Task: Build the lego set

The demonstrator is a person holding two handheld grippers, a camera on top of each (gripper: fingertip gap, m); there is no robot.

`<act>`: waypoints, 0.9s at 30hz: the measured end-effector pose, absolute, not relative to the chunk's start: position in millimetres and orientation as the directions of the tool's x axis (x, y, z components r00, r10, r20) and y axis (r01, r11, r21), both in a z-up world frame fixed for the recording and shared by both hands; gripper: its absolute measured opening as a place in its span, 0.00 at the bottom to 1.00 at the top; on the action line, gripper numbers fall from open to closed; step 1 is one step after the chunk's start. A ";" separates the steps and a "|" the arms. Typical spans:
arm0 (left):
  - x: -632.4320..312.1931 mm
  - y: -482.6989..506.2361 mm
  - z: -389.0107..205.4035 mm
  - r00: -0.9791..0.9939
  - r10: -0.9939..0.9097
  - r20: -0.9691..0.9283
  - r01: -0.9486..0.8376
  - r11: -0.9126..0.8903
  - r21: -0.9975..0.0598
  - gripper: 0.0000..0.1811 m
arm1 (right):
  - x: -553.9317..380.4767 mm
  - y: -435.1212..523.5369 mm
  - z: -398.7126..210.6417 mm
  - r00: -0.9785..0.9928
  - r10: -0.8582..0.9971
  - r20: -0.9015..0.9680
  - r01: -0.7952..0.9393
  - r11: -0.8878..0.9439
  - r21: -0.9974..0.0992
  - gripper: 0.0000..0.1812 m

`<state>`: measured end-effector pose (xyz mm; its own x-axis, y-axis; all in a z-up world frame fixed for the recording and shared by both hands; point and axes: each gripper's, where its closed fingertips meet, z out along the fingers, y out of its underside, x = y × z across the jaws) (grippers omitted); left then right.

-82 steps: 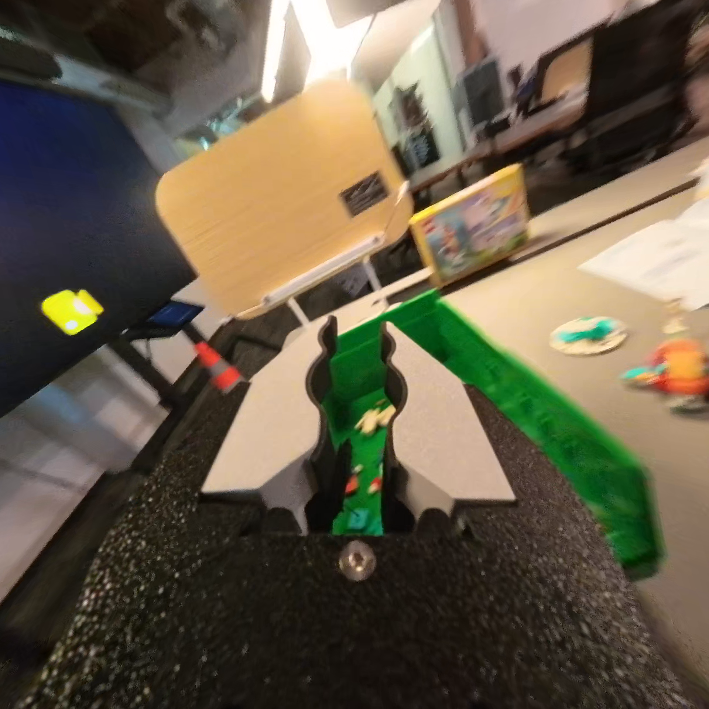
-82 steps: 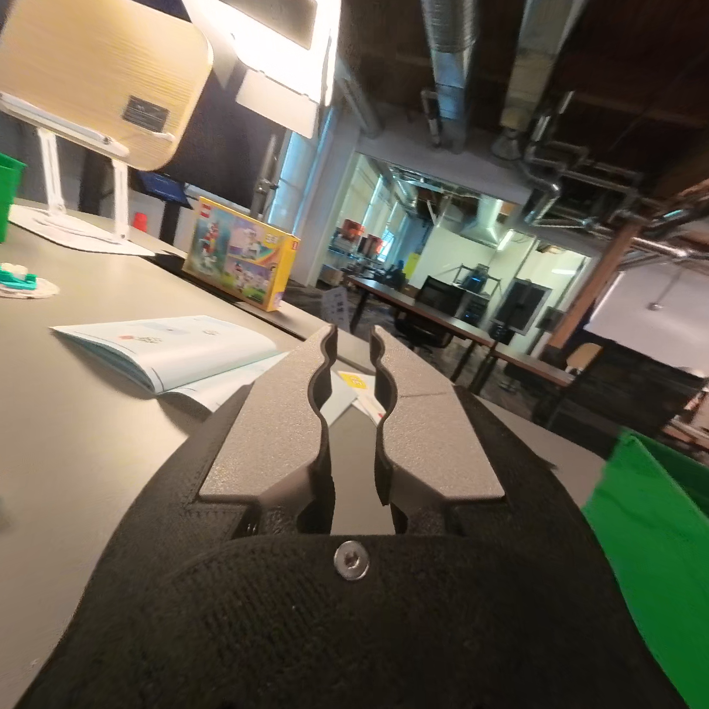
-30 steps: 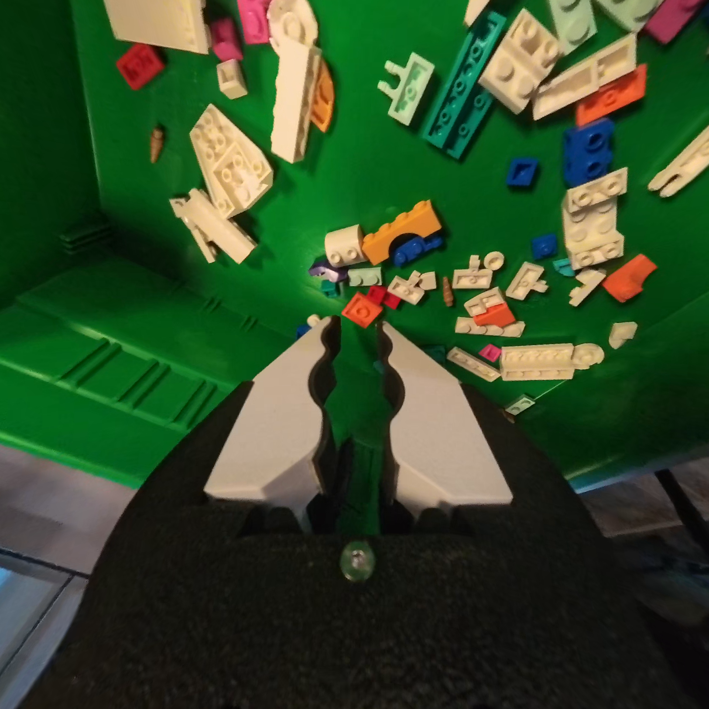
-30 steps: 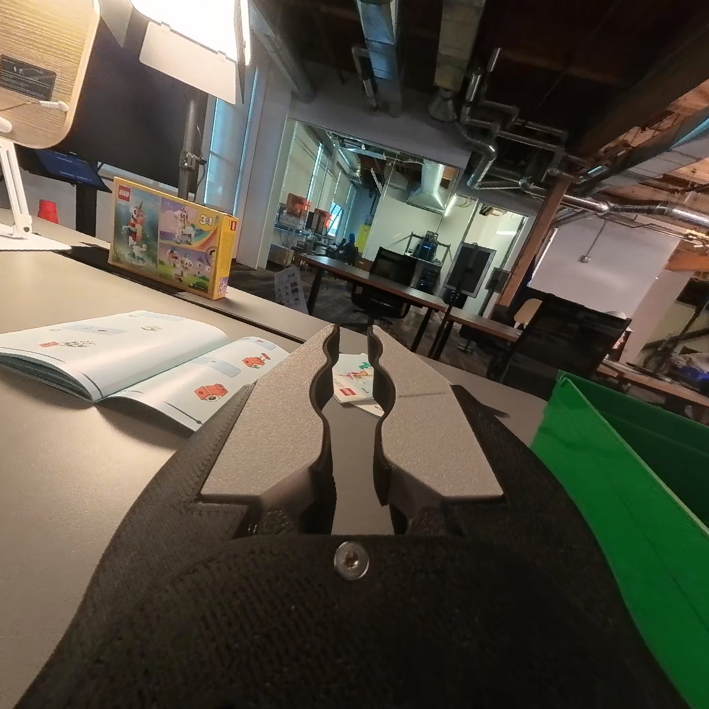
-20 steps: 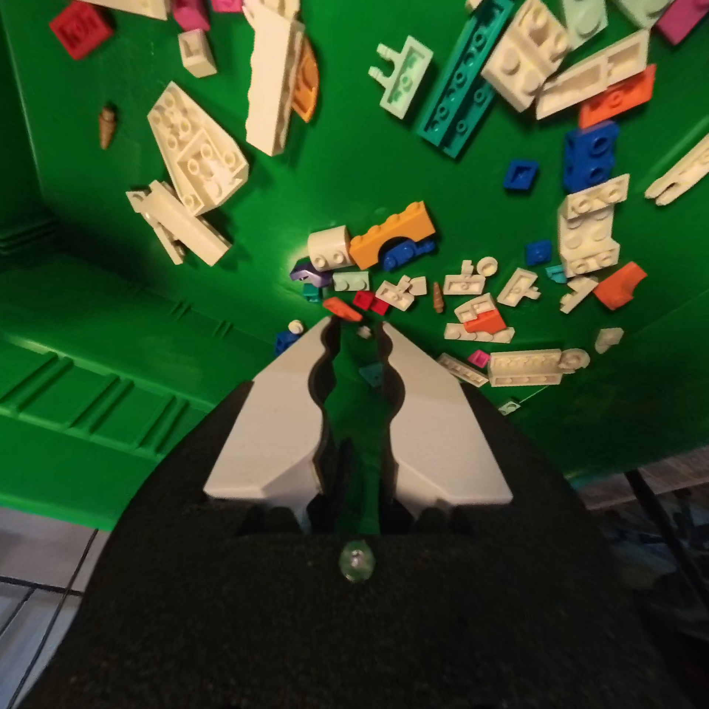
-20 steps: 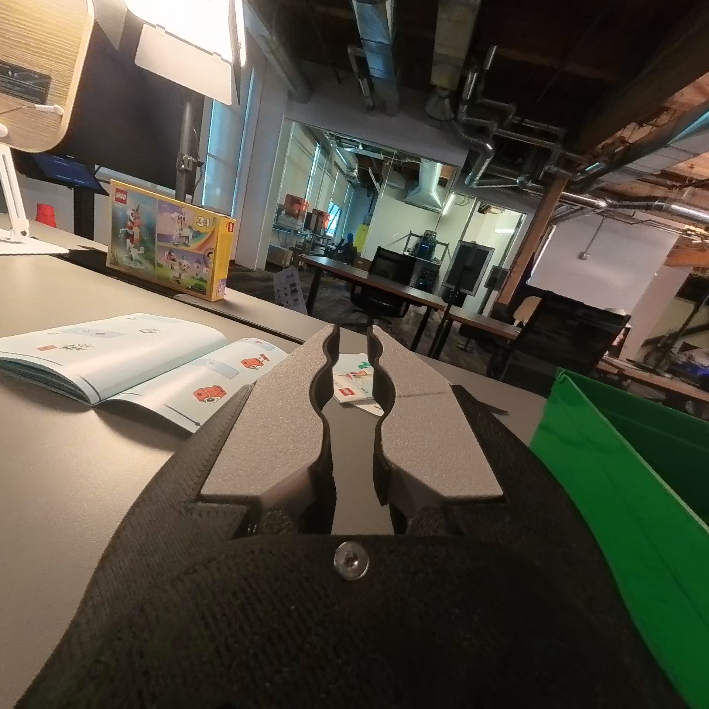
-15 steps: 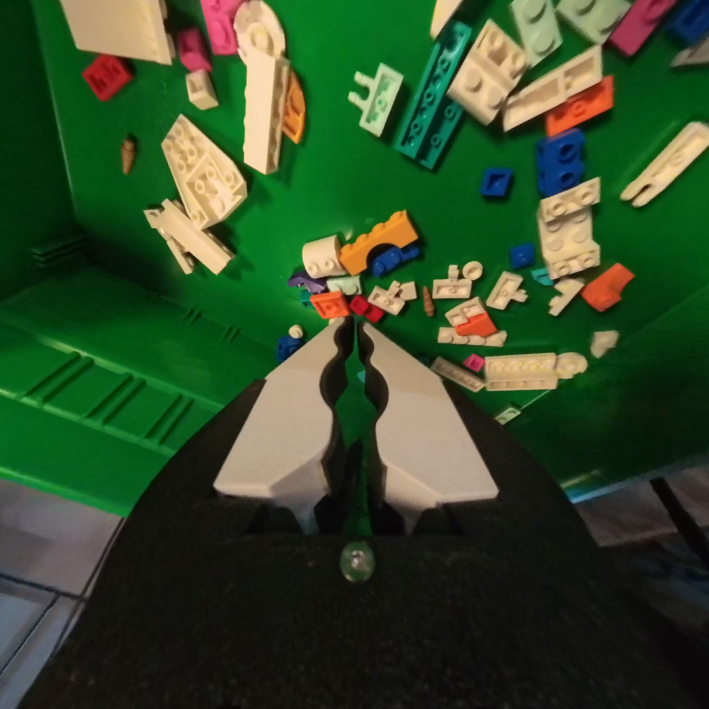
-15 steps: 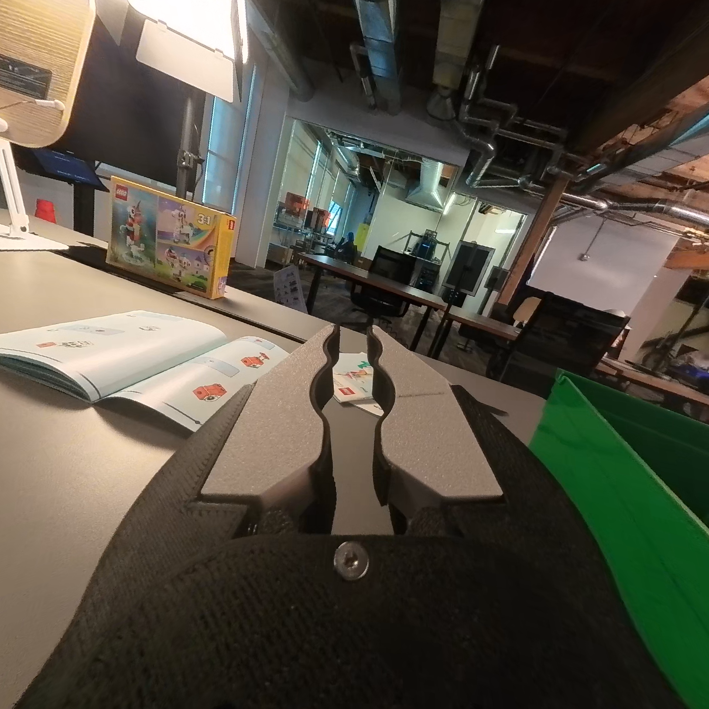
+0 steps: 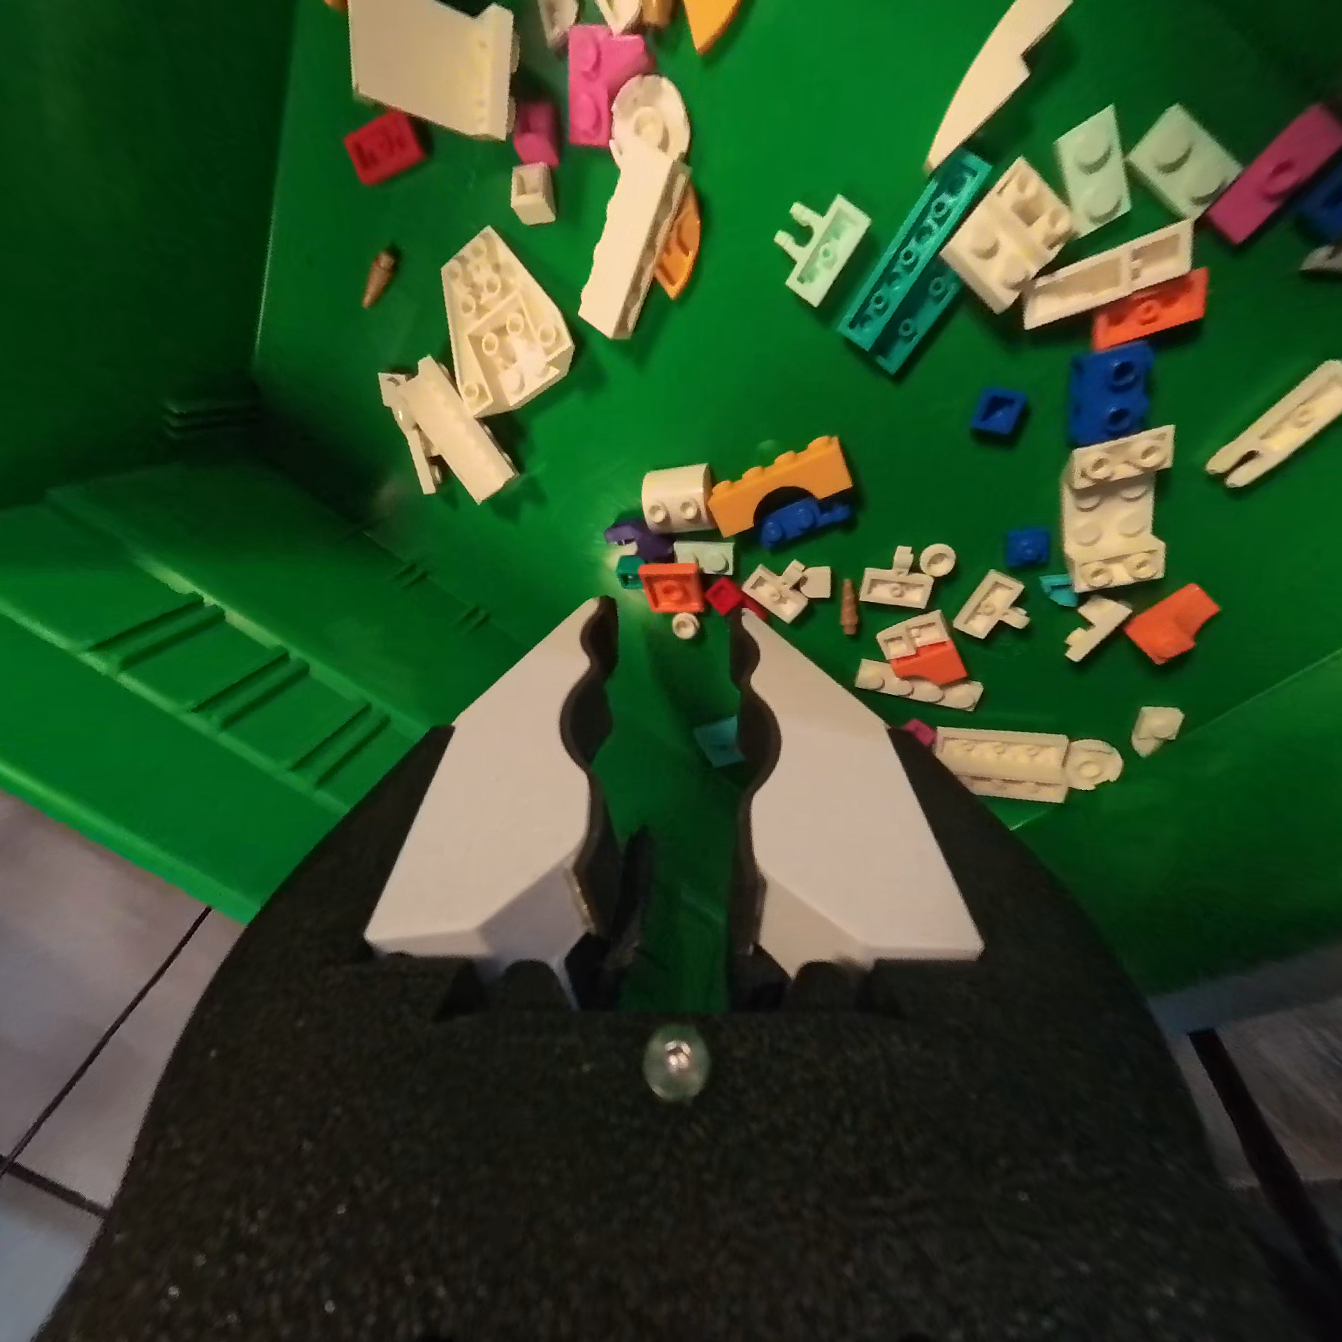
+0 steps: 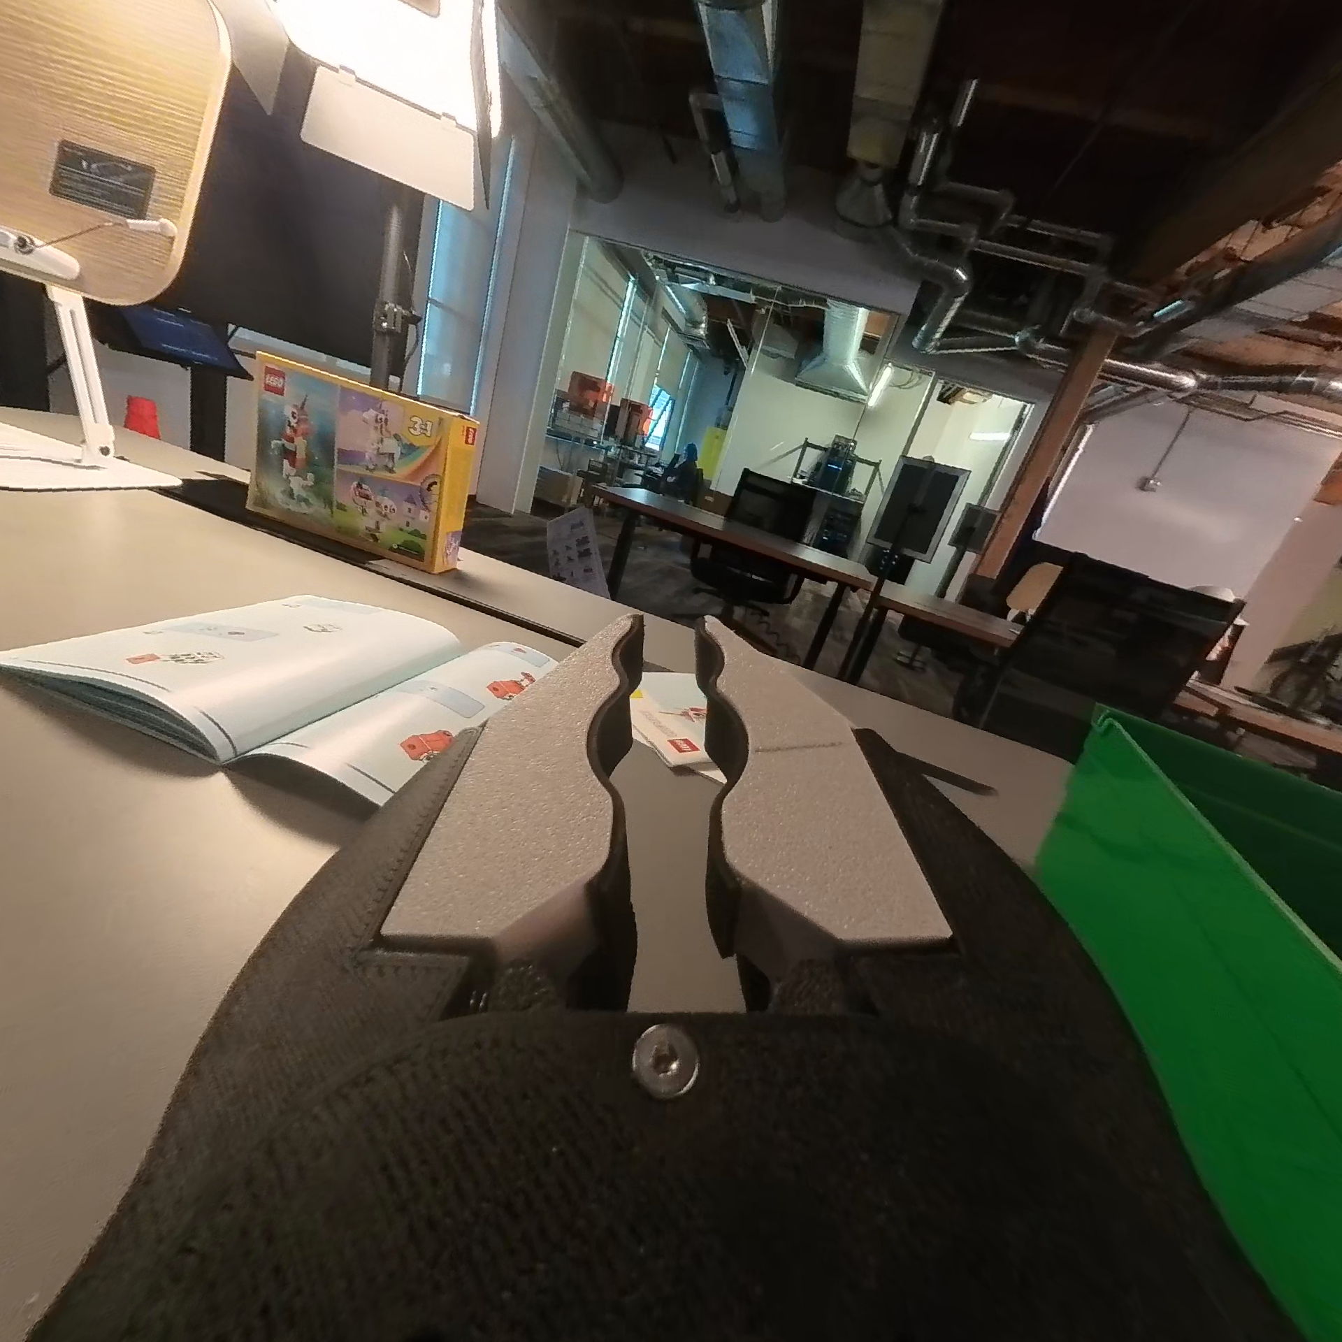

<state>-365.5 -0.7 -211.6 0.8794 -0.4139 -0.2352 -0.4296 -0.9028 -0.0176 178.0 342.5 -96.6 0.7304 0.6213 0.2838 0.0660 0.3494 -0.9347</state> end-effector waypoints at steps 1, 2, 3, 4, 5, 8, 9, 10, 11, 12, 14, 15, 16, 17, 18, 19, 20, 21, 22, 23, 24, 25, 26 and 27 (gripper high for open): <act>-365.2 -0.2 -212.9 0.882 -0.414 -0.226 -0.428 -0.904 -0.016 0.16 | 178.0 342.4 -96.7 0.730 0.621 0.284 0.066 0.349 -0.935 0.06; -364.8 -0.1 -214.1 0.887 -0.411 -0.213 -0.423 -0.906 -0.014 0.16 | 177.9 342.3 -96.7 0.731 0.621 0.284 0.066 0.349 -0.935 0.06; -364.4 -0.2 -214.8 0.891 -0.407 -0.199 -0.418 -0.908 -0.012 0.16 | 178.1 342.4 -96.7 0.731 0.621 0.284 0.066 0.349 -0.935 0.06; -364.4 0.3 -215.4 0.895 -0.403 -0.189 -0.413 -0.911 -0.013 0.16 | 178.0 342.6 -96.8 0.731 0.621 0.283 0.067 0.348 -0.935 0.06; -363.8 0.3 -216.3 0.900 -0.400 -0.173 -0.408 -0.913 -0.014 0.15 | 178.1 342.8 -96.9 0.731 0.621 0.283 0.067 0.347 -0.935 0.06; -363.3 0.1 -217.0 0.917 -0.375 -0.134 -0.381 -0.924 -0.020 0.15 | 177.8 342.9 -97.2 0.731 0.619 0.286 0.071 0.348 -0.935 0.06; -362.7 -0.2 -217.3 0.922 -0.368 -0.122 -0.373 -0.928 -0.023 0.13 | 177.5 342.8 -97.3 0.730 0.619 0.289 0.073 0.349 -0.934 0.06; -362.5 -0.4 -217.5 0.924 -0.363 -0.117 -0.368 -0.929 -0.025 0.12 | 177.3 342.6 -97.3 0.729 0.619 0.290 0.075 0.350 -0.934 0.06; -362.6 -0.4 -217.4 0.923 -0.365 -0.119 -0.370 -0.929 -0.027 0.12 | 177.0 342.6 -97.5 0.729 0.620 0.291 0.076 0.350 -0.934 0.06; -362.6 -0.5 -217.3 0.921 -0.370 -0.124 -0.376 -0.926 -0.027 0.12 | 176.7 342.5 -97.6 0.728 0.621 0.292 0.077 0.350 -0.934 0.06; -362.5 -0.3 -217.1 0.915 -0.380 -0.133 -0.387 -0.922 -0.028 0.12 | 176.4 342.4 -97.7 0.726 0.622 0.293 0.077 0.350 -0.934 0.06; -362.7 -0.6 -217.1 0.914 -0.383 -0.136 -0.390 -0.920 -0.027 0.12 | 176.3 342.4 -97.8 0.725 0.623 0.294 0.078 0.350 -0.934 0.06; -362.6 -1.6 -217.1 0.913 -0.385 -0.136 -0.391 -0.920 -0.022 0.12 | 176.1 342.3 -97.9 0.724 0.624 0.294 0.078 0.350 -0.934 0.06; -362.2 -3.4 -217.1 0.913 -0.386 -0.131 -0.391 -0.920 -0.014 0.12 | 175.9 342.3 -98.0 0.724 0.624 0.295 0.079 0.350 -0.933 0.06; -361.2 -5.6 -217.1 0.914 -0.386 -0.124 -0.390 -0.921 -0.006 0.08 | 175.9 342.1 -97.9 0.723 0.624 0.295 0.079 0.351 -0.933 0.06; -358.4 -8.7 -217.0 0.914 -0.392 -0.106 -0.394 -0.919 0.004 0.08 | 175.8 342.0 -98.0 0.723 0.625 0.296 0.079 0.351 -0.933 0.06; -355.2 -12.2 -216.9 0.914 -0.397 -0.087 -0.397 -0.918 0.015 0.08 | 175.7 342.1 -98.0 0.722 0.625 0.296 0.079 0.351 -0.933 0.06; -352.3 -15.2 -216.8 0.915 -0.398 -0.070 -0.397 -0.917 0.024 0.09 | 175.6 342.1 -98.1 0.722 0.625 0.296 0.080 0.350 -0.933 0.06; -350.5 -17.3 -216.4 0.915 -0.399 -0.059 -0.397 -0.917 0.031 0.11 | 175.6 342.0 -98.1 0.722 0.625 0.296 0.080 0.350 -0.933 0.06; -350.7 -17.0 -215.6 0.916 -0.397 -0.062 -0.396 -0.918 0.029 0.14 | 175.6 342.0 -98.1 0.722 0.625 0.296 0.080 0.350 -0.933 0.06; -352.1 -14.8 -214.3 0.917 -0.392 -0.075 -0.391 -0.920 0.018 0.16 | 175.6 342.1 -98.1 0.722 0.625 0.296 0.080 0.350 -0.933 0.06; -353.3 -12.0 -212.8 0.920 -0.384 -0.084 -0.385 -0.923 0.002 0.16 | 175.6 342.2 -98.2 0.722 0.625 0.296 0.080 0.350 -0.934 0.06; -353.8 -9.4 -211.6 0.923 -0.374 -0.086 -0.377 -0.926 -0.017 0.16 | 175.5 342.2 -98.2 0.722 0.625 0.296 0.080 0.349 -0.934 0.06; -354.1 -7.4 -210.8 0.927 -0.366 -0.084 -0.370 -0.929 -0.032 0.16 | 175.5 342.3 -98.2 0.722 0.625 0.296 0.081 0.349 -0.934 0.06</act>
<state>-354.1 -7.4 -210.8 0.9268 -0.3660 -0.0844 -0.3696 -0.9286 -0.0319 175.5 342.3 -98.2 0.7222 0.6251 0.2960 0.0805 0.3491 -0.9336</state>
